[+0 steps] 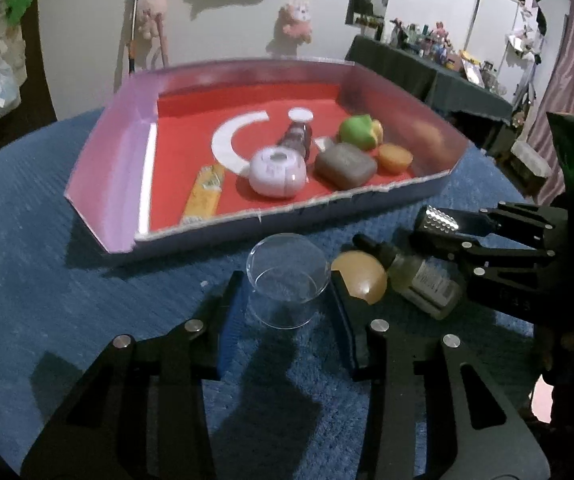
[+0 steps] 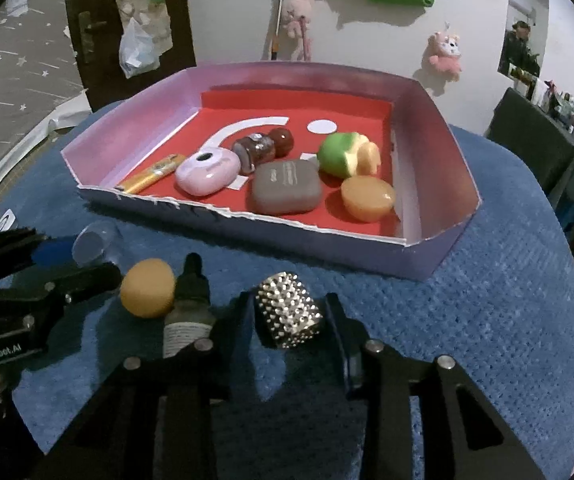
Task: Organize rigid objects
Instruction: 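Grasp the clear plastic cup with the left tool while the right tool grasps the silver studded cylinder, then carry the cup and studded cylinder into the pink box with both tools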
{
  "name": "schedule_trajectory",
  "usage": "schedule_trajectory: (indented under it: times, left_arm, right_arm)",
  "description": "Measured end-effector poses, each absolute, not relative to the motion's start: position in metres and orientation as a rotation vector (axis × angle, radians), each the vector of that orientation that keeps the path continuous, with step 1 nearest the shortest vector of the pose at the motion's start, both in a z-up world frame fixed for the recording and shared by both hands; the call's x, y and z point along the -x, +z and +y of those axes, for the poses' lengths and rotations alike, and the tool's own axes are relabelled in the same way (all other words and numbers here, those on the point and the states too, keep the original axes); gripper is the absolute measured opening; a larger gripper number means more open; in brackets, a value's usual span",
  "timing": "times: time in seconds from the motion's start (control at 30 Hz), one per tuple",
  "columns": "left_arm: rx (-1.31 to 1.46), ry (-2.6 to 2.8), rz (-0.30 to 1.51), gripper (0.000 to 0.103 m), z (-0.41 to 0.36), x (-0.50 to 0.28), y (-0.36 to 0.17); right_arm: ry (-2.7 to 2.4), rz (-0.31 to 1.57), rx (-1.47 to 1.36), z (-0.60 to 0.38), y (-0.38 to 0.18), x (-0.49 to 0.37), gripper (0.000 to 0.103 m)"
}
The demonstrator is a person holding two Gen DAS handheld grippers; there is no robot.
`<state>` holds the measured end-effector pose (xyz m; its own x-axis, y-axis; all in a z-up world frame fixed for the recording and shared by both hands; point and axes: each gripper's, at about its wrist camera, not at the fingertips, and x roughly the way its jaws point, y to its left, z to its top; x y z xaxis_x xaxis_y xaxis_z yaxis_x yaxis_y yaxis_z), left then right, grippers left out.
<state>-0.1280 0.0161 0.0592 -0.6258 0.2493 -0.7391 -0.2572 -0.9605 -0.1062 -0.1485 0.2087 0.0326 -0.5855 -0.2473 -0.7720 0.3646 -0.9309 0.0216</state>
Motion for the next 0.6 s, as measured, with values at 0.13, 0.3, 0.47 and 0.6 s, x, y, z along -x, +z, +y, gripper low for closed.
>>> schedule_trajectory:
  times: [0.13, 0.3, 0.47, 0.6]
  left_arm:
    - [1.125, 2.623, 0.013, 0.038, 0.015, 0.124, 0.074]
    - [1.098, 2.634, 0.013, 0.038, 0.014, 0.122, 0.082]
    - [1.095, 2.637, 0.012, 0.038, 0.013, 0.122, 0.082]
    - [1.088, 2.642, 0.012, 0.038, 0.012, 0.121, 0.085]
  right_arm:
    - [-2.537, 0.174, -1.131, 0.21, 0.052, 0.14, 0.037]
    - [-2.546, 0.169, -1.081, 0.207, 0.067, 0.135, 0.037]
    - [-2.536, 0.164, -1.082, 0.206, 0.067, 0.134, 0.037]
    - [-2.531, 0.162, -1.079, 0.206, 0.065, 0.135, 0.037]
